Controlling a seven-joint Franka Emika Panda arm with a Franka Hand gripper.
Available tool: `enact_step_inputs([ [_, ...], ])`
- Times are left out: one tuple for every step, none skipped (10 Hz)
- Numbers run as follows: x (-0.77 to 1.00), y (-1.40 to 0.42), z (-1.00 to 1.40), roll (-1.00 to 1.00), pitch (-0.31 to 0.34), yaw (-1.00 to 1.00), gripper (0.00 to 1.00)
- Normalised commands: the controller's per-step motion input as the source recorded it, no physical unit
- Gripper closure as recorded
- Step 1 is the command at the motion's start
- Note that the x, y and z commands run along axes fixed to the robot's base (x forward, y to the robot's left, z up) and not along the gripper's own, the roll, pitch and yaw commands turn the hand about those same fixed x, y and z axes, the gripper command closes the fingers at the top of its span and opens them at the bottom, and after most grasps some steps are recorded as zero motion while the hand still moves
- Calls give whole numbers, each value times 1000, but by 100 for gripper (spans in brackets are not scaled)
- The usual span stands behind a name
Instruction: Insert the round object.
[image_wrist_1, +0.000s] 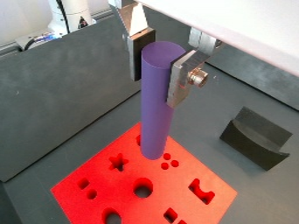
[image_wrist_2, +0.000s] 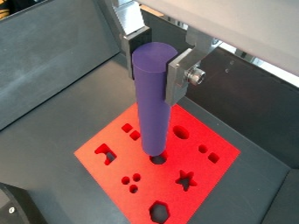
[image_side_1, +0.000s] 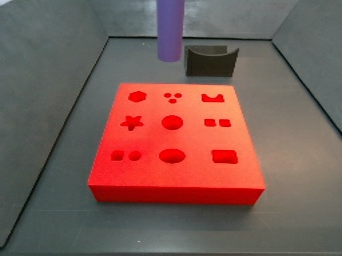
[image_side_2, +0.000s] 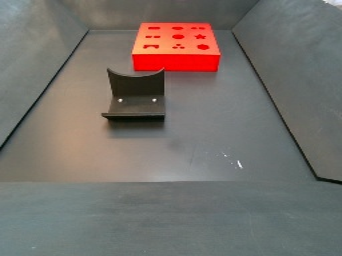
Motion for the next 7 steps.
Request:
enact_step_inputs([
  [0,-169,-454,0,-51,0,100],
  [34,-257,-626,93,-91,0,100],
  [-17,-357,-694,197,-74,0,100],
  [-37,-249,-606,171,-63,0,100],
  [-49,-74,-511,76,-57,0,100],
  [-17,0,-489,0,-69,-20,100],
  [0,0,-480,-81,-81,-57,100],
])
